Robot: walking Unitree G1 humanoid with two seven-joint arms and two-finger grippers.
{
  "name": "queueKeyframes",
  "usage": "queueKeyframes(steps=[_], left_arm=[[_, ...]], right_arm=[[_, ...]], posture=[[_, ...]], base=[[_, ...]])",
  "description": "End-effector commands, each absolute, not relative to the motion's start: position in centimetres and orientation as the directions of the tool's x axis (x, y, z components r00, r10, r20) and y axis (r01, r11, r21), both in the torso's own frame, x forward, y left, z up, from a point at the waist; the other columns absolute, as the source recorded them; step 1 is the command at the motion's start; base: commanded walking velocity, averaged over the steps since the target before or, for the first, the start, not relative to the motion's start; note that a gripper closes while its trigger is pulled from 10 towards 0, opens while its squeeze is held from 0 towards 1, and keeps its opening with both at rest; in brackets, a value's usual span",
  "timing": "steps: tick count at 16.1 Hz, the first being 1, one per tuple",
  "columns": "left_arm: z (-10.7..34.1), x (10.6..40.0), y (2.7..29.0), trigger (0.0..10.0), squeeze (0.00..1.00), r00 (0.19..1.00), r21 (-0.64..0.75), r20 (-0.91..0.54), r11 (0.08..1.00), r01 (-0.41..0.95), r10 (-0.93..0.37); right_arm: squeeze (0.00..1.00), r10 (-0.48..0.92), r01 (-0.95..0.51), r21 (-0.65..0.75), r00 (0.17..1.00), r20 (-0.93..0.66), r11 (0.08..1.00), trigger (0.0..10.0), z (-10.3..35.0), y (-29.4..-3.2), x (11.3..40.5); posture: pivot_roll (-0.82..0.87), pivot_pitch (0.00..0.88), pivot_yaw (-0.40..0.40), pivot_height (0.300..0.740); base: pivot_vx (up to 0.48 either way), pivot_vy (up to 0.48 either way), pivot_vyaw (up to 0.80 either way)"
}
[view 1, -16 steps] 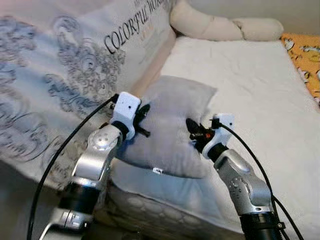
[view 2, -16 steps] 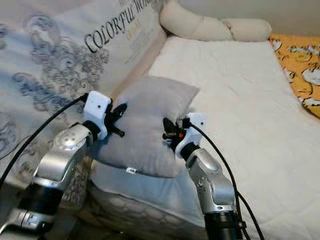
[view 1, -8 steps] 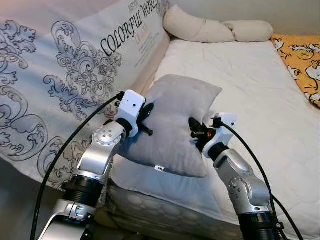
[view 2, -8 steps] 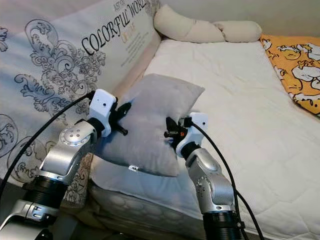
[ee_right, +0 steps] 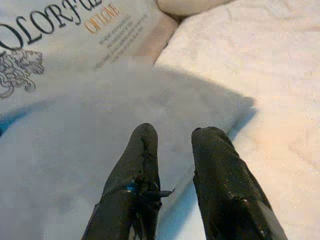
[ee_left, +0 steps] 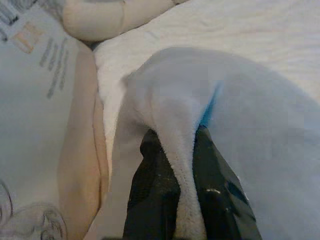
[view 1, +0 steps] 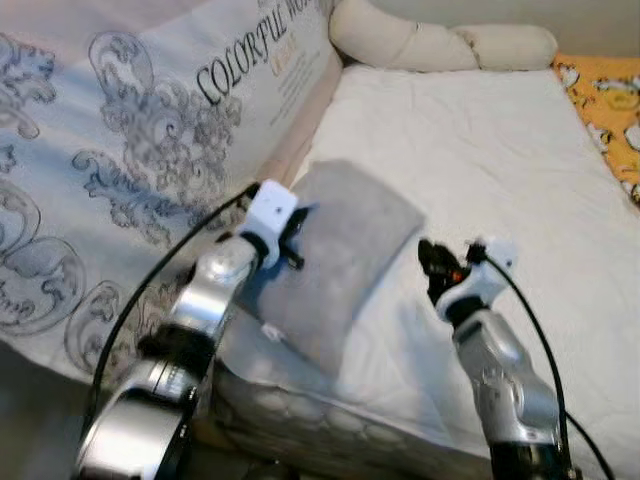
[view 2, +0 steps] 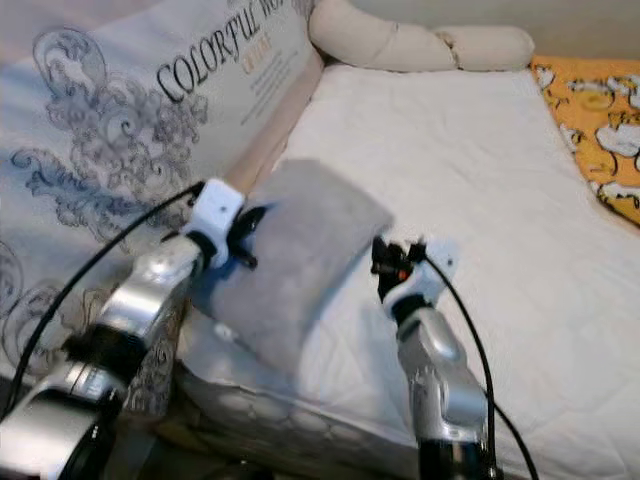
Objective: Clean up the room
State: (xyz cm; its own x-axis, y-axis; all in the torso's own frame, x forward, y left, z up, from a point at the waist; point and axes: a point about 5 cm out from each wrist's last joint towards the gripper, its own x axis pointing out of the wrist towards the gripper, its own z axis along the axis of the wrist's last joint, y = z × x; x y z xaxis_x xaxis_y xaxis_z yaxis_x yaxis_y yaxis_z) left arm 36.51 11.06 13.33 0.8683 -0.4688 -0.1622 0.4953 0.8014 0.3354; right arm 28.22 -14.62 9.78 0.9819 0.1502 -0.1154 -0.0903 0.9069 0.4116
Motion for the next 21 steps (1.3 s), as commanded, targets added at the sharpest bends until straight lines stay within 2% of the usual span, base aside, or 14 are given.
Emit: queueKeyframes(steps=[1,3,6,7,9,13,16,18,21], left_arm=[[13.9,36.9,10.6,10.0,0.00,0.873,0.378,-0.132,0.791,0.482,-0.469],[13.6,37.7,10.3,10.0,0.00,0.888,0.420,-0.147,0.786,0.454,-0.435],[15.1,38.8,10.9,10.0,0.00,0.912,0.458,-0.104,0.795,0.398,-0.397],[15.8,39.3,11.6,10.0,0.00,0.928,0.463,-0.082,0.810,0.359,-0.364],[17.8,40.2,14.7,10.0,0.00,0.974,0.480,-0.003,0.854,0.202,-0.228],[18.7,39.9,18.8,10.0,0.00,0.992,0.510,0.113,0.860,-0.010,-0.055],[16.3,38.8,18.8,10.0,0.00,0.993,0.558,0.091,0.830,0.008,-0.071],[13.0,37.6,17.9,10.0,0.00,0.995,0.572,0.006,0.816,0.078,-0.099],[11.9,37.1,18.6,10.0,0.00,0.997,0.619,-0.028,0.782,0.071,-0.068]], right_arm=[[1.00,0.181,-0.129,0.394,0.979,-0.097,0.910,10.0,10.3,-14.1,28.3],[1.00,0.236,-0.195,0.341,0.968,-0.083,0.920,10.0,10.8,-14.2,28.5],[1.00,0.445,-0.416,0.285,0.894,-0.044,0.864,10.0,11.9,-13.1,27.9],[1.00,0.500,-0.476,0.242,0.864,-0.050,0.846,10.0,12.0,-12.9,27.5],[1.00,0.546,-0.528,0.186,0.835,-0.062,0.829,10.0,12.1,-13.2,27.3],[1.00,0.595,-0.581,0.151,0.801,-0.066,0.799,10.0,12.2,-12.4,27.5],[1.00,0.629,-0.615,0.152,0.774,-0.070,0.774,10.0,12.0,-11.8,27.6],[1.00,0.671,-0.654,0.173,0.738,-0.069,0.737,10.0,11.9,-11.3,27.3],[1.00,0.739,-0.712,0.222,0.670,-0.066,0.666,10.0,11.7,-11.4,26.3]], posture=[[-0.09,0.000,0.095,0.740],[-0.11,0.000,0.097,0.740],[-0.12,0.000,0.095,0.740],[-0.12,0.000,0.095,0.740],[-0.11,0.000,0.084,0.740],[-0.08,0.000,0.064,0.740],[-0.06,0.000,0.047,0.740],[-0.05,0.000,0.030,0.740],[-0.05,0.000,0.035,0.740]], base=[[0.000,0.000,0.00],[0.000,0.000,0.00],[0.000,0.000,0.00],[0.000,0.000,0.00],[0.000,0.000,0.00],[0.000,0.000,0.00],[0.000,0.000,0.00],[0.000,0.000,0.00],[0.000,0.000,0.00]])
